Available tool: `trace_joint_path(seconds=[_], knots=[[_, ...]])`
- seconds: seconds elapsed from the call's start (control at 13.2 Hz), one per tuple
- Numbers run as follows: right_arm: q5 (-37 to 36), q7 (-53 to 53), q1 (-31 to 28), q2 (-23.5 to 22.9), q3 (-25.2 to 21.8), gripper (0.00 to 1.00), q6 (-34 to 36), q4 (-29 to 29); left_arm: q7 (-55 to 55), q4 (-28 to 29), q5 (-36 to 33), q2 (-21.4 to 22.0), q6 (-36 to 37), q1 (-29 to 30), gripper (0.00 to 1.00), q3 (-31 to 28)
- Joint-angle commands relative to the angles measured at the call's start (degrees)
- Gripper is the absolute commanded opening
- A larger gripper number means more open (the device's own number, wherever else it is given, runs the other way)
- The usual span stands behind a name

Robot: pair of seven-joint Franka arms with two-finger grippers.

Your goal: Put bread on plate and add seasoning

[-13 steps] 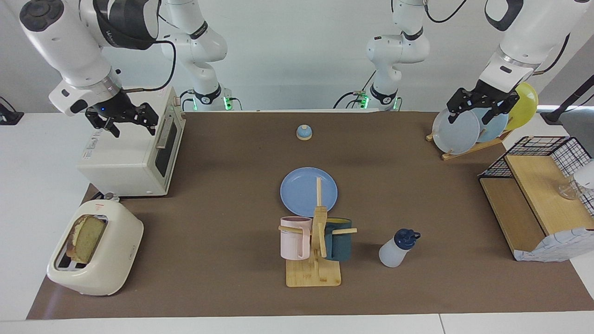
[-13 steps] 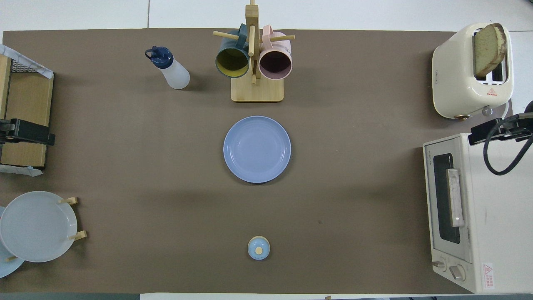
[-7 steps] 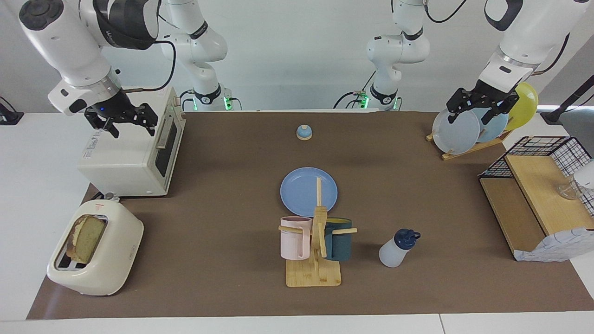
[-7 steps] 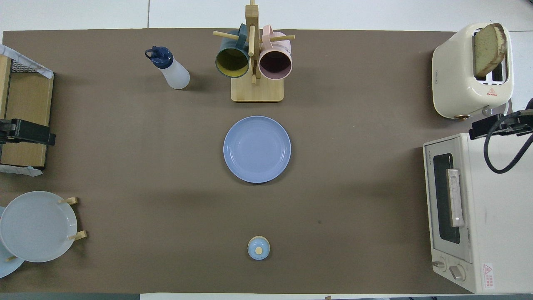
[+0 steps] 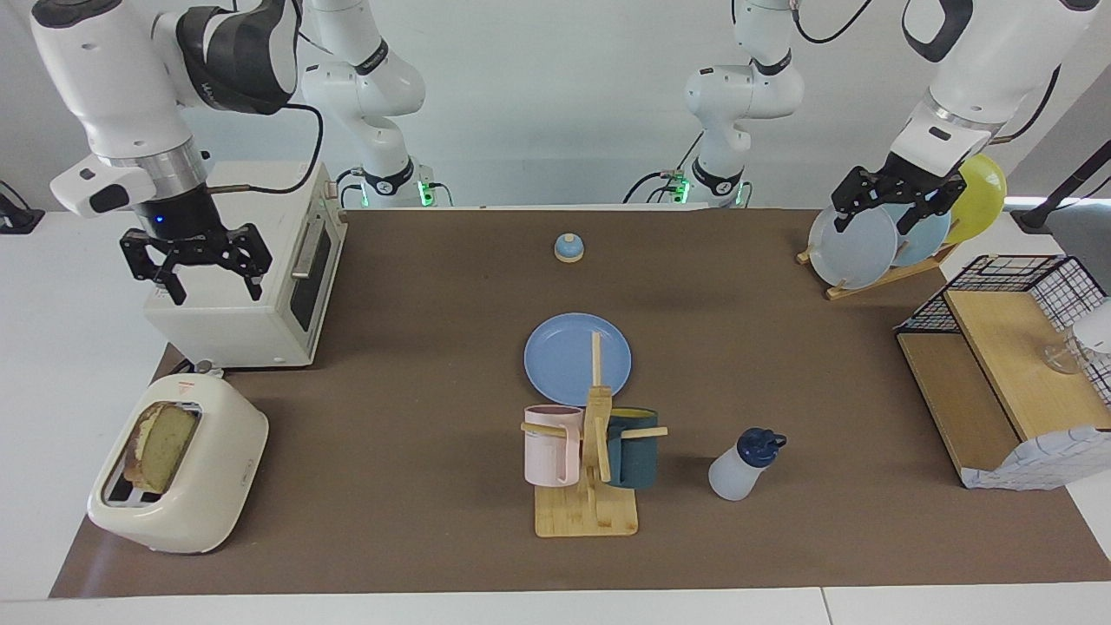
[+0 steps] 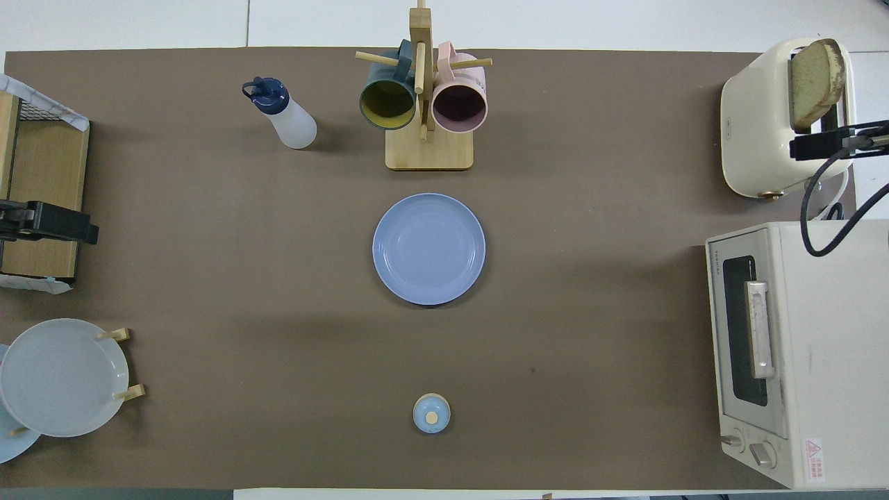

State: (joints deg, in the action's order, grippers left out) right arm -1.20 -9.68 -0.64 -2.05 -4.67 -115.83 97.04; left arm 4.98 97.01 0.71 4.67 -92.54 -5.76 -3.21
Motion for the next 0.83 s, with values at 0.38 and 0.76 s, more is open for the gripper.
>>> trace_joint_path(seconds=[0.38,0.76], knots=[[1.11,-0.08,-4.98,-8.92,0.27,1.00,-16.26,-0.27,0.65,12.04,0.26,3.15,-20.19,-4.87,1.00,-0.31],[1.11,-0.25,-5.34,-11.91,0.19,1.00,-19.69,-0.27,0.65,21.27,0.26,2.98,-34.52,-9.61,1.00,-0.39]])
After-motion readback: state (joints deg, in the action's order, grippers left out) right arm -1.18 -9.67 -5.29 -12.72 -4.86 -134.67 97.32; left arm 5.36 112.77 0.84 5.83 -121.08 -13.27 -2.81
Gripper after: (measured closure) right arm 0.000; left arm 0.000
